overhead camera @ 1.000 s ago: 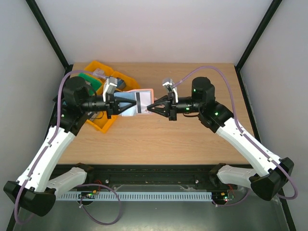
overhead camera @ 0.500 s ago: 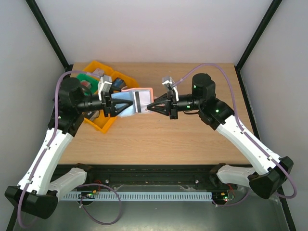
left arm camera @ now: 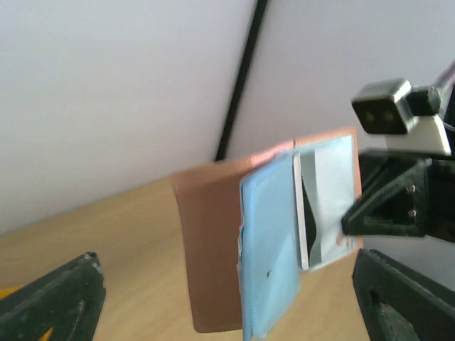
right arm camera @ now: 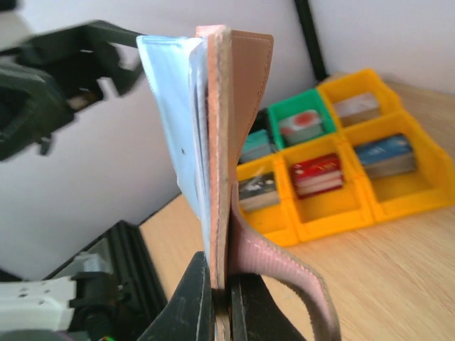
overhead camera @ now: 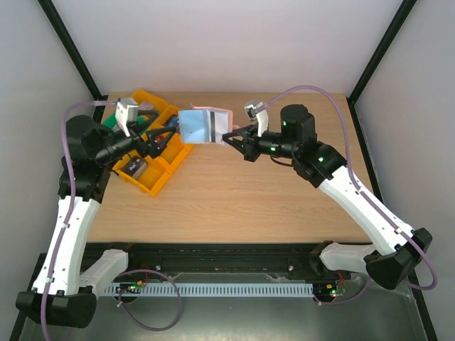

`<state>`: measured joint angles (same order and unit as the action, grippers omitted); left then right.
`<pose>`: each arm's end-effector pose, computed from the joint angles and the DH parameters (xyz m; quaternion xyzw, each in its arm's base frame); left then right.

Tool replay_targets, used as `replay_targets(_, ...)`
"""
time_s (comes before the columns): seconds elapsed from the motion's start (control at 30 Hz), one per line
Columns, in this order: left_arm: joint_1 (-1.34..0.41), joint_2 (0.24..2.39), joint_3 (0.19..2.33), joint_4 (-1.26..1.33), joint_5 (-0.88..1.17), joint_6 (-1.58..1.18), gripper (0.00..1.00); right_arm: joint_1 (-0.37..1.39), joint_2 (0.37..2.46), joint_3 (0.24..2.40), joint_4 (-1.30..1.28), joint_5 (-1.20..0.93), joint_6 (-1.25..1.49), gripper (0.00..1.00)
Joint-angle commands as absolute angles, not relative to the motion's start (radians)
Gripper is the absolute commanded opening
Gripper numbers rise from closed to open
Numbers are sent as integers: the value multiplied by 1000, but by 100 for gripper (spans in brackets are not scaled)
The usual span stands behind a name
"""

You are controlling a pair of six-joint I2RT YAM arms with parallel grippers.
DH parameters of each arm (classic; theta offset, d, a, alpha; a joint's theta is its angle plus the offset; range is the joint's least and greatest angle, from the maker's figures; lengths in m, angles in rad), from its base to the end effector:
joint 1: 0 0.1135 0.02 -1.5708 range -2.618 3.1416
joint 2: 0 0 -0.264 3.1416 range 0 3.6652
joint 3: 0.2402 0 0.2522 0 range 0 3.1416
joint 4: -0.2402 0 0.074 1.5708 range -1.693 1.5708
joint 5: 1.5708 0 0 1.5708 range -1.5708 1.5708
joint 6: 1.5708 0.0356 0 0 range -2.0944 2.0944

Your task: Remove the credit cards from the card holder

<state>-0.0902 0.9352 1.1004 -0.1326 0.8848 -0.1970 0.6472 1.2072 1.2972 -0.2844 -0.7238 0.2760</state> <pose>0.1883 -0.0447 0.4286 0.2736 0.6441 -0.3876 0.6001 0.1960 0.1777 0.4226 -0.3543 0.6685 0.5094 0.4100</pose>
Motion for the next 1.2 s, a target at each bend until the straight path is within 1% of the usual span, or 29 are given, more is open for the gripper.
replay_targets(0.0,-43,904,1112,-16,797,-256,90,643,1245,1367,-407,-549,277,2)
replay_targets(0.1,-86,911,1097,87,925,-373,74,644,1256,1354,-400,-557,288,2)
replay_targets(0.17,-171,921,1093,79,955,-386,67,644,1257,1336,-359,-586,304,2)
replay_targets(0.27,-305,962,1107,-35,939,-314,62,647,1266,1328,-311,-628,323,2)
replay_targets(0.33,-375,1000,1101,-48,907,-341,61,651,1274,1335,-299,-656,325,2)
replay_targets(0.4,-391,1029,1075,16,886,-427,61,653,1271,1337,-282,-701,321,2)
replay_targets(0.47,-391,1044,1059,51,833,-486,55,653,1256,1325,-253,-755,317,2)
replay_targets(0.53,-391,1049,1046,42,795,-487,50,653,1232,1303,-217,-794,314,2)
replay_targets(0.7,-391,1039,1027,32,799,-480,49,653,1189,1244,-106,-894,337,2)
replay_targets(0.97,-432,1041,986,83,839,-516,49,653,1224,1238,38,-1015,413,2)
replay_targets(1.07,-441,1050,983,150,878,-553,48,656,1247,1229,59,-1015,426,2)
replay_targets(1.17,-447,1053,983,256,943,-604,43,656,1259,1207,56,-940,415,2)
